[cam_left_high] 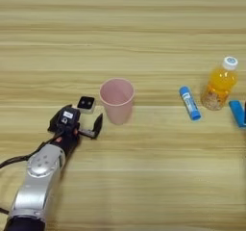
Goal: Move the objects on the table
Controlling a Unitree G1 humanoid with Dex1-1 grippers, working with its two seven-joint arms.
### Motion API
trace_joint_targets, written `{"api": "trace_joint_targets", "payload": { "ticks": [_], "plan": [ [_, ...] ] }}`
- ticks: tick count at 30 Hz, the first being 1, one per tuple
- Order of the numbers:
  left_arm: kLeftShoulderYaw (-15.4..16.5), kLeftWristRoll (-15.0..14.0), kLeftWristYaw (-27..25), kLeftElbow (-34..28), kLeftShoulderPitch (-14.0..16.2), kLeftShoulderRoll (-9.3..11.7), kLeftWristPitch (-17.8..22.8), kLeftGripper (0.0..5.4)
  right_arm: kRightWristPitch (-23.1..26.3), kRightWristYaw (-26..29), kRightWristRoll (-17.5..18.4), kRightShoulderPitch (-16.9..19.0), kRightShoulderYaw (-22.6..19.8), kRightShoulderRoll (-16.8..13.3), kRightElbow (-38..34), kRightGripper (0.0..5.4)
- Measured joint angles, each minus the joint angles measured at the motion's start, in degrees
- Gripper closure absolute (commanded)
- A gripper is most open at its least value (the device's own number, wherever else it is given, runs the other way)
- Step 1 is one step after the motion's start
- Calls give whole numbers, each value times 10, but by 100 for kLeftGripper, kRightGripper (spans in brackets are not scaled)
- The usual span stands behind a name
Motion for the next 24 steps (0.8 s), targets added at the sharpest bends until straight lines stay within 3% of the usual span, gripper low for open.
{"api": "trace_joint_targets", "payload": {
  "ticks": [17,24],
  "plan": [
    [17,0,31,98,-73,-23,-30,2,0,1,0,0,-1,0,0,0],
    [21,0,39,112,-79,-27,-41,28,0,2,1,0,-3,0,0,0]
  ]
}}
